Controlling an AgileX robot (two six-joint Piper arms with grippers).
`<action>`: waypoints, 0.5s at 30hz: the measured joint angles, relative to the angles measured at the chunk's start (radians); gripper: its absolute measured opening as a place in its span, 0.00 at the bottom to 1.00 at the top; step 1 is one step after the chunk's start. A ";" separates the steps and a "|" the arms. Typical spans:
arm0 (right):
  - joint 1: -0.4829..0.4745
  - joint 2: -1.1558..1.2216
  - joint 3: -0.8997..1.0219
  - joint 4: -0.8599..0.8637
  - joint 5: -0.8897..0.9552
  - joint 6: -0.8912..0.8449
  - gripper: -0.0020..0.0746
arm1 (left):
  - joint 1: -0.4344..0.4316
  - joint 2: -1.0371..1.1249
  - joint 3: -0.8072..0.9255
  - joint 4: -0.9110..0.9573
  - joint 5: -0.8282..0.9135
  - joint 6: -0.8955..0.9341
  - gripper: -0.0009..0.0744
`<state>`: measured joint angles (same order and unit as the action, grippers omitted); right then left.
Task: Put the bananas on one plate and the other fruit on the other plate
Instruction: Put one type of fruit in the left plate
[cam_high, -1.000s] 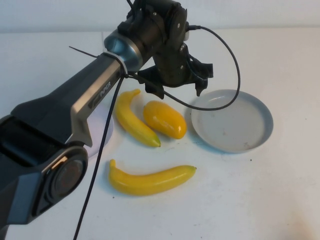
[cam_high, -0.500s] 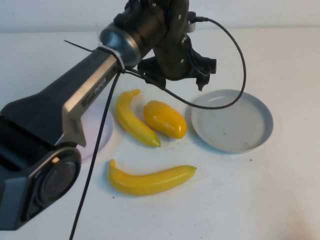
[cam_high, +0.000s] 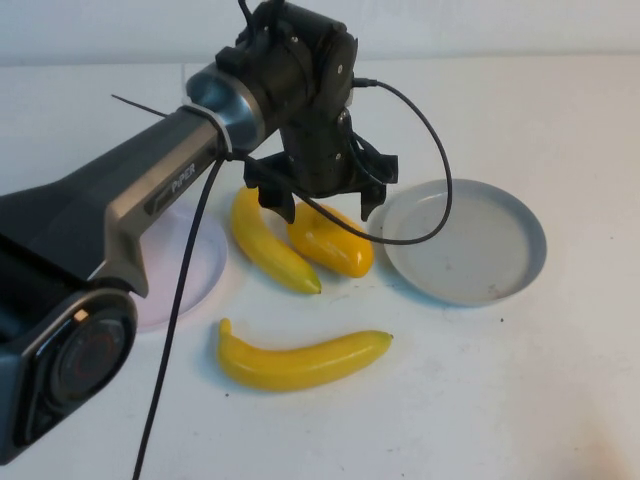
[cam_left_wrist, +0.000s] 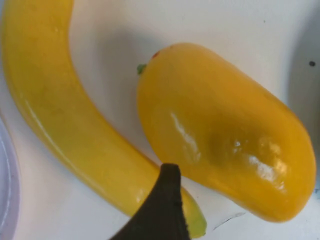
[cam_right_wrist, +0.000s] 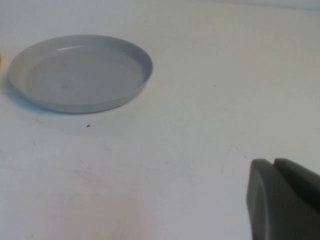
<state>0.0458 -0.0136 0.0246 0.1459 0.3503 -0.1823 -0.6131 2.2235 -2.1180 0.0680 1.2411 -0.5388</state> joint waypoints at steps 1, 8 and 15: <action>0.000 0.000 0.000 0.000 0.000 0.000 0.01 | 0.000 0.004 0.000 0.000 0.000 -0.013 0.89; 0.000 0.000 0.000 0.000 0.000 0.000 0.01 | 0.000 0.068 0.000 -0.006 -0.004 -0.037 0.89; 0.000 0.000 0.000 0.000 0.000 0.000 0.01 | 0.000 0.106 0.000 -0.006 -0.004 0.014 0.89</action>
<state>0.0458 -0.0136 0.0246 0.1459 0.3503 -0.1823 -0.6131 2.3293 -2.1180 0.0615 1.2374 -0.5245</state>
